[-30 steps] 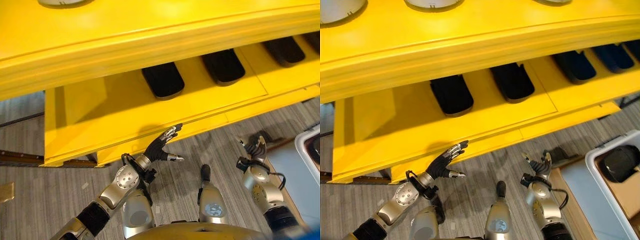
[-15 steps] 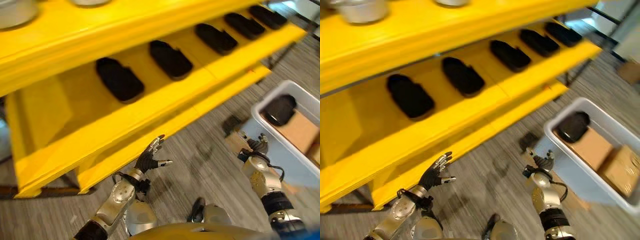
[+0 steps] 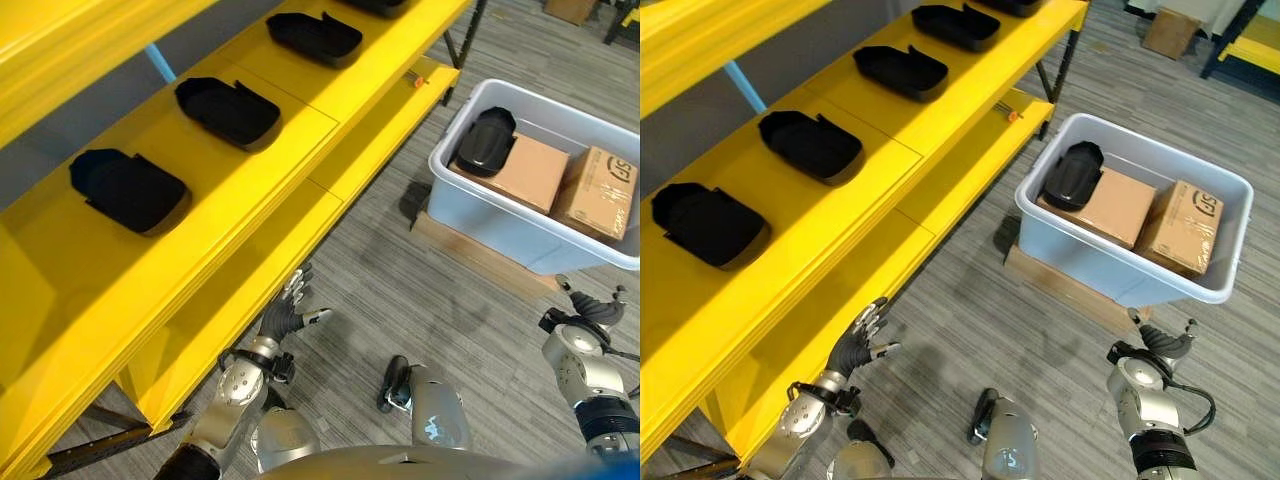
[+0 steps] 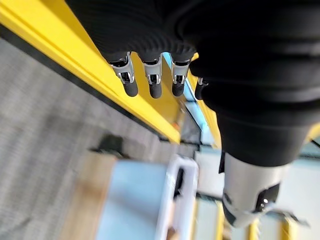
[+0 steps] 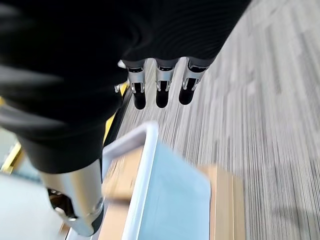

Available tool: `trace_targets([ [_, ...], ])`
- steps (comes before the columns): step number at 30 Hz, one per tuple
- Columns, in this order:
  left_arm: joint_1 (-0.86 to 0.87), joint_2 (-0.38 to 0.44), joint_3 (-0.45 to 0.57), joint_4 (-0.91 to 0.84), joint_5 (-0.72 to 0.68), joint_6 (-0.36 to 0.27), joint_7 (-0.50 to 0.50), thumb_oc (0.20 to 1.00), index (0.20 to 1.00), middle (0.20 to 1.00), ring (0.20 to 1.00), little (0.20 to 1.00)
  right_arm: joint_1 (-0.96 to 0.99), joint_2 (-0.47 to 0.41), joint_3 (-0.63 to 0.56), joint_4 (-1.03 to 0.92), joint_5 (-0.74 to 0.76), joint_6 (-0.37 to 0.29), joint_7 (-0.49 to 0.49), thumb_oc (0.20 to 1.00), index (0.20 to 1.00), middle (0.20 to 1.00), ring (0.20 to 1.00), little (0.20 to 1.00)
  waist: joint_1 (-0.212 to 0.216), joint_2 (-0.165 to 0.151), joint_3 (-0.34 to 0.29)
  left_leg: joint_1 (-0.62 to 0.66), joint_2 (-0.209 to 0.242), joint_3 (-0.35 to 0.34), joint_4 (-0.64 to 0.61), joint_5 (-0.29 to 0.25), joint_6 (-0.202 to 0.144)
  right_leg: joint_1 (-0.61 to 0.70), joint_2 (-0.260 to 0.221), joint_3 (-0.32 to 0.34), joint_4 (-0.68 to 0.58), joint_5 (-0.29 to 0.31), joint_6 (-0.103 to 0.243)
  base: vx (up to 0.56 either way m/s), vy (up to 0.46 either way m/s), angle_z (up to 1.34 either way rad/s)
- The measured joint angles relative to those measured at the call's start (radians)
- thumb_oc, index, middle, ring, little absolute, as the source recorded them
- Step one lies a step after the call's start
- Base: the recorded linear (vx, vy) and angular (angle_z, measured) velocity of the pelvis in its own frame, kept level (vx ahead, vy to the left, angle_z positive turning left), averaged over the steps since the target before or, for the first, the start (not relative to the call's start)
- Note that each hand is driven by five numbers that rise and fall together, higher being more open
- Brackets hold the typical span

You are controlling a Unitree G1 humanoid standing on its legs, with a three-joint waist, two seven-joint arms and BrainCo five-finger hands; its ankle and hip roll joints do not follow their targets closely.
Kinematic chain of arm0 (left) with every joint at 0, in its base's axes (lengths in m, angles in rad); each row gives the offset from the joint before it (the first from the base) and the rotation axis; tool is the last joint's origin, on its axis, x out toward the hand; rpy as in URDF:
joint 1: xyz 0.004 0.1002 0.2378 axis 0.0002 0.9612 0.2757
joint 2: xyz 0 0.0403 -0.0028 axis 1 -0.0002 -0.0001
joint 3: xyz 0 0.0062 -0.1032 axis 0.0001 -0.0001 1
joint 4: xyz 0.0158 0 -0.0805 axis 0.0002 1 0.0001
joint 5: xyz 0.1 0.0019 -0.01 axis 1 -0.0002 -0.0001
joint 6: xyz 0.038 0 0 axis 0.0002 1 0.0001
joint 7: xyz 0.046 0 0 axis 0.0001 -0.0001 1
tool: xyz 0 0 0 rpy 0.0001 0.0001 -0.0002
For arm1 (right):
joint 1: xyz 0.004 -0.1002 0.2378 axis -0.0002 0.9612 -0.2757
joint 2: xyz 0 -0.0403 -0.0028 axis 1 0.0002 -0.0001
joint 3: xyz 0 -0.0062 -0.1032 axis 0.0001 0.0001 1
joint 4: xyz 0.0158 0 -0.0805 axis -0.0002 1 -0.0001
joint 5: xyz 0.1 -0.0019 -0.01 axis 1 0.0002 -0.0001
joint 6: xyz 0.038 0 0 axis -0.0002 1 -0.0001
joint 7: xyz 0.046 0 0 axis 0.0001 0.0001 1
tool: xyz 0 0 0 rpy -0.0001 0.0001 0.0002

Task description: Move parts from the plastic box to the shelf.

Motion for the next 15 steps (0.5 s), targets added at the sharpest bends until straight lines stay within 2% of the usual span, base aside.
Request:
trace_targets([
  [2,-0.045,0.004,-0.002,-0.019,0.011,-0.002,0.015,1.0,1.0,1.0,1.0,1.0,-0.001,-0.008,-0.001,-0.016,-0.052,-0.022,0.021,1.0,1.0,1.0,1.0,1.0,-0.009,-0.001,0.001,0.015,0.011,-0.039,0.011,0.023,-0.022,-0.025,0.022,0.037,0.021,-0.019,-0.013,0.11,-0.168,-0.54],
  [3,-0.062,0.012,-0.005,-0.019,0.042,-0.002,0.045,1.0,1.0,1.0,1.0,1.0,-0.006,-0.008,0.003,-0.016,-0.07,-0.03,0.029,1.0,1.0,1.0,1.0,1.0,-0.005,-0.003,0.001,0.025,0.014,-0.072,0.018,0.034,-0.016,-0.027,0.035,0.067,0.02,-0.02,-0.015,0.11,-0.173,-0.91],
  [6,-0.093,0.032,-0.006,-0.022,0.074,-0.002,0.143,1.0,1.0,1.0,1.0,1.0,-0.043,-0.073,0.045,-0.047,-0.125,-0.052,0.069,1.0,1.0,1.0,1.0,1.0,-0.003,-0.001,-0.002,0.054,-0.003,-0.257,0.052,0.095,0.036,-0.027,0.071,0.168,0.016,-0.021,-0.039,0.09,-0.146,-1.02],
  [7,-0.108,0.031,0.0,-0.024,0.074,-0.002,0.159,1.0,1.0,1.0,1.0,1.0,-0.049,-0.091,0.05,-0.068,-0.144,-0.054,0.074,1.0,1.0,1.0,1.0,1.0,-0.005,-0.003,-0.003,0.032,-0.018,-0.339,0.089,0.084,0.03,-0.026,0.086,0.207,0.001,-0.004,-0.058,0.09,-0.099,-0.83],
  [8,-0.104,0.028,0.019,-0.029,0.073,-0.003,0.166,1.0,1.0,1.0,1.0,1.0,-0.078,-0.103,0.071,-0.089,-0.157,-0.054,0.084,1.0,1.0,1.0,1.0,1.0,-0.002,-0.013,0.0,0.02,-0.067,-0.439,0.104,-0.005,0.024,-0.023,0.101,0.246,-0.037,0.022,-0.073,0.14,-0.102,-1.21],
  [9,-0.089,0.029,0.035,-0.037,0.072,-0.002,0.179,1.0,1.0,1.0,1.0,1.0,-0.117,-0.108,0.109,-0.126,-0.168,-0.058,0.109,1.0,1.0,1.0,1.0,1.0,0.017,-0.02,-0.004,-0.006,-0.153,-0.536,0.103,-0.069,0.022,-0.012,0.128,0.308,-0.111,0.072,-0.078,0.17,-0.171,-1.74],
  [10,-0.094,0.028,0.035,-0.041,0.073,0.004,0.185,1.0,1.0,1.0,1.0,1.0,-0.139,-0.106,0.135,-0.151,-0.174,-0.066,0.14,1.0,1.0,1.0,1.0,1.0,0.044,-0.021,-0.004,-0.063,-0.223,-0.59,0.141,-0.115,0.03,0.039,0.156,0.343,-0.213,0.128,-0.081,0.18,-0.159,-1.39],
  [11,-0.1,0.026,0.039,-0.043,0.073,0.014,0.177,1.0,1.0,1.0,1.0,1.0,-0.125,-0.099,0.139,-0.172,-0.173,-0.059,0.153,1.0,1.0,1.0,1.0,1.0,0.041,-0.022,-0.003,-0.118,-0.257,-0.583,0.2,-0.136,0.031,0.083,0.167,0.342,-0.263,0.141,-0.085,0.2,-0.111,-0.71],
  [13,-0.089,0.011,0.066,-0.043,0.073,0.025,0.16,1.0,1.0,1.0,1.0,1.0,-0.072,-0.053,0.144,-0.242,-0.173,-0.05,0.178,1.0,1.0,1.0,1.0,1.0,0.039,-0.046,-0.008,-0.209,-0.318,-0.543,0.286,-0.15,0.038,0.158,0.167,0.334,-0.34,0.157,-0.079,0.18,0.012,0.05],
  [15,-0.063,0.012,0.073,-0.039,0.089,0.031,0.155,1.0,1.0,1.0,1.0,1.0,-0.032,-0.002,0.165,-0.282,-0.172,-0.049,0.183,1.0,1.0,1.0,1.0,1.0,0.033,-0.053,-0.017,-0.256,-0.354,-0.484,0.225,-0.147,0.047,0.206,0.174,0.323,-0.385,0.161,-0.07,0.21,0.033,0.11],
])
